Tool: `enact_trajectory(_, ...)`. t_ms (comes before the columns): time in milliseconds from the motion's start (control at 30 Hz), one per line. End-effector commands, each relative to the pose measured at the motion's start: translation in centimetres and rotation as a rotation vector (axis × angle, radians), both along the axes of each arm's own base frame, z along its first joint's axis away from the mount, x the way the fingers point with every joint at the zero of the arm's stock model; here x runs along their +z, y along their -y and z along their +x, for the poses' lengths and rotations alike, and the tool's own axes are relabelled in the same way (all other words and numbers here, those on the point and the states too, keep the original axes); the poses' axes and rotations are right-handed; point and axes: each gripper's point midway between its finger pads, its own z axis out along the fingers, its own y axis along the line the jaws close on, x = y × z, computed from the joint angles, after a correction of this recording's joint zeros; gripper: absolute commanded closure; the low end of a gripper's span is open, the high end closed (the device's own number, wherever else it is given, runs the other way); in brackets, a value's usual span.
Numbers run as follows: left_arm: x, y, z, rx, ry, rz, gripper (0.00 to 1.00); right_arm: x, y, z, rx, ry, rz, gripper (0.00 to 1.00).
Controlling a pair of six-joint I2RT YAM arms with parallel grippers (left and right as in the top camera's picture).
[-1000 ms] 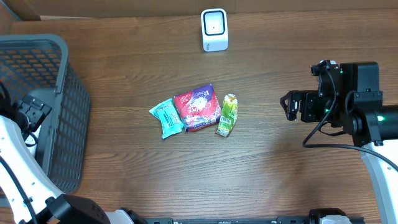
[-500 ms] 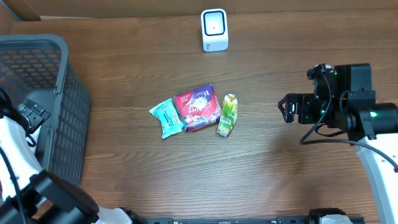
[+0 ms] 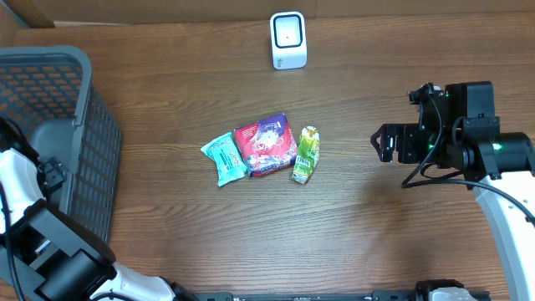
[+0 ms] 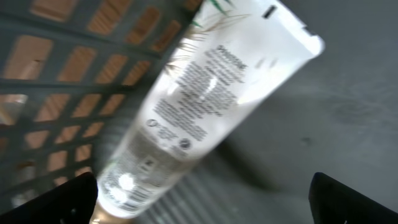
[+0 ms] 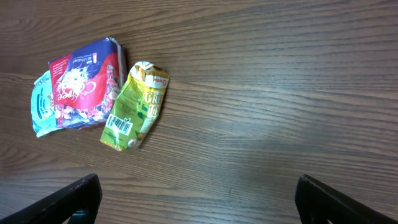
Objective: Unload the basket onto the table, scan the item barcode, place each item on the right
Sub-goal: 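Reach the left gripper into the basket and grasp the white Pantene tube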
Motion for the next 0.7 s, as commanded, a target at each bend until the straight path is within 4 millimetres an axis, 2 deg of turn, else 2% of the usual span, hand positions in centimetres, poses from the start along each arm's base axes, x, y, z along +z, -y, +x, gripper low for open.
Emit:
enact_trajectory(0,-0.7,-0.9,-2.4,-0.046,-0.119,0.008,0.02,0.0,-0.3,-0.1,0.01,0.003,0.009,0.0)
enact_trajectory(100,-1.4,-1.2,-3.7,-0.049,-0.143,-0.008,0.05,0.0,-0.3,-0.2,0.01,0.0,0.009,0.0)
enact_trajectory(267,-2.5,-2.1,-5.8,0.01,-0.132,-0.017,0.02,-0.1,-0.3,-0.2,0.01,0.0,0.009,0.0)
enact_trajectory(333,-2.9,-2.4,-6.1,0.013,-0.1,-0.032,0.02,-0.1,-0.3,-0.2,0.01,0.0,0.009,0.0)
enact_trajectory(500,-3.5,-2.8,-4.5,-0.085,0.001,-0.073,0.05,0.0,-0.3,-0.2,0.01,0.0,0.009,0.0)
enact_trajectory(667,-4.3,-2.8,-2.6,-0.173,0.064,-0.089,0.16,0.0,-0.3,-0.2,0.01,0.0,0.009,0.0)
